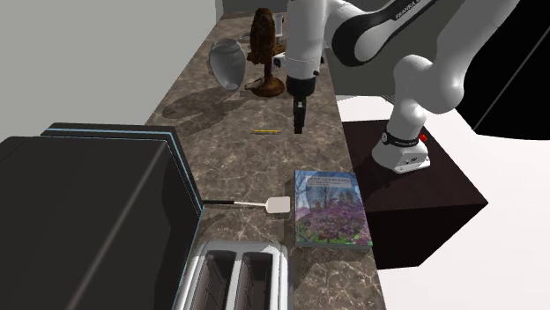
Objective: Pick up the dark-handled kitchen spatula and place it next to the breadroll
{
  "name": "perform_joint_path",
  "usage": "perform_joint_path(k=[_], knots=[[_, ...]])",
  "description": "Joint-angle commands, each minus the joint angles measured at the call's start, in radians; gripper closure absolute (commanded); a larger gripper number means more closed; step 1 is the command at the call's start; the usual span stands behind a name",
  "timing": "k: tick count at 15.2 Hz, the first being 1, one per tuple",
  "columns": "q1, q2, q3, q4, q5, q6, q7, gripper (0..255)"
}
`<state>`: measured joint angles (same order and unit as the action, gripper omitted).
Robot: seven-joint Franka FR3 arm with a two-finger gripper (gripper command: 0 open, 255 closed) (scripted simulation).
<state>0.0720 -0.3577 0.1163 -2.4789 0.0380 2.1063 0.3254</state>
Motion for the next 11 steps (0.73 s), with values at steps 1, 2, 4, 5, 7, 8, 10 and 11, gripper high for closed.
perform_joint_path(k=[1,2,4,5,7,8,10,11], knots=[[0.004,0.072,0.017,0.023,-0.003,0.059,0.022,0],[0.006,0.110,0.025,0.036,-0.007,0.087,0.033,0],[0.010,0.185,0.040,0.065,-0.018,0.140,0.058,0],[0.012,0.223,0.047,0.082,-0.025,0.165,0.071,0],[0.016,0.301,0.059,0.119,-0.043,0.211,0.099,0],[0.019,0.339,0.064,0.140,-0.054,0.232,0.113,0],[0.026,0.417,0.072,0.186,-0.079,0.269,0.144,0],[0.030,0.456,0.074,0.210,-0.092,0.286,0.159,0]])
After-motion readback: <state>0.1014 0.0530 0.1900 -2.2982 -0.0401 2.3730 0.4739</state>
